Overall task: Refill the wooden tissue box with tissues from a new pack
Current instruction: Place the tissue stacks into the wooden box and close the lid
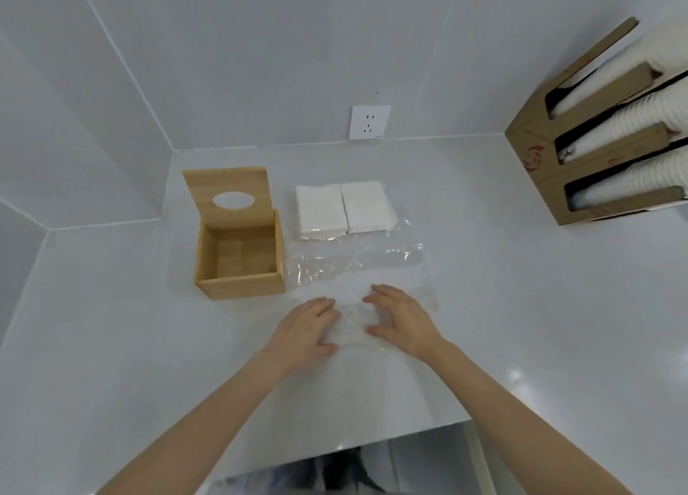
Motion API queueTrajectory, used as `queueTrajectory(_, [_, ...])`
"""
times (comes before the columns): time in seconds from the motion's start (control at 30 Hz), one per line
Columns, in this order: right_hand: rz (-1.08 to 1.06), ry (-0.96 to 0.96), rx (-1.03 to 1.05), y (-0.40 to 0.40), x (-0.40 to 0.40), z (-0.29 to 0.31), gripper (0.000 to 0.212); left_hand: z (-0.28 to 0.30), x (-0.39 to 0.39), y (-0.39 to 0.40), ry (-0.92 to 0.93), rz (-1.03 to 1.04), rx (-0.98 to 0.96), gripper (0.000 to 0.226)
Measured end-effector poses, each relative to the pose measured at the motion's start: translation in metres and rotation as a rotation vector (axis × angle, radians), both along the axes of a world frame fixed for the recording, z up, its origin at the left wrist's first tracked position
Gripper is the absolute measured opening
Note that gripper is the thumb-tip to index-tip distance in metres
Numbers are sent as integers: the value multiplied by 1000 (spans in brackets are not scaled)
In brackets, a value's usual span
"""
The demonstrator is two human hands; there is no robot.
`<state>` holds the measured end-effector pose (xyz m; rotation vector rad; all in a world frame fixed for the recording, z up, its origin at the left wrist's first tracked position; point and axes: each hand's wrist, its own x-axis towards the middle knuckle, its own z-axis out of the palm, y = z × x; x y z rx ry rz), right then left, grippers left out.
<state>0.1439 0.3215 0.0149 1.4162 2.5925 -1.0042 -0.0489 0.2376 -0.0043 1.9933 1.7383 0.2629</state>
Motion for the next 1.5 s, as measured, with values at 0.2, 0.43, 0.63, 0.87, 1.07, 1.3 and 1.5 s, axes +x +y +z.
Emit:
queueTrajectory(0.2, [93,18,5,-3,18,-16,49,-7,5,-6,-138,156,24,51])
queueTrajectory(0.43, [156,115,228,-3,22,-18,20,-2,18,-11,-24,175,219,24])
queueTrajectory(0.63, [137,232,376,0,15,2,13,17,30,-3,59,149,373,17])
queueTrajectory(0.87, [16,366,445,-11,-3,23,11,43,29,20,-119,413,338,11])
queueTrajectory(1.07, [99,240,154,-19,-27,21,32,59,32,24,-153,410,486,4])
queueTrajectory(1.3, [-664,830,-707,5,-73,26,26,76,38,15,-144,325,598,22])
queueTrajectory(1.5, [-1107,1111,-987,40,-100,9,13,71,32,10,-196,238,678,16])
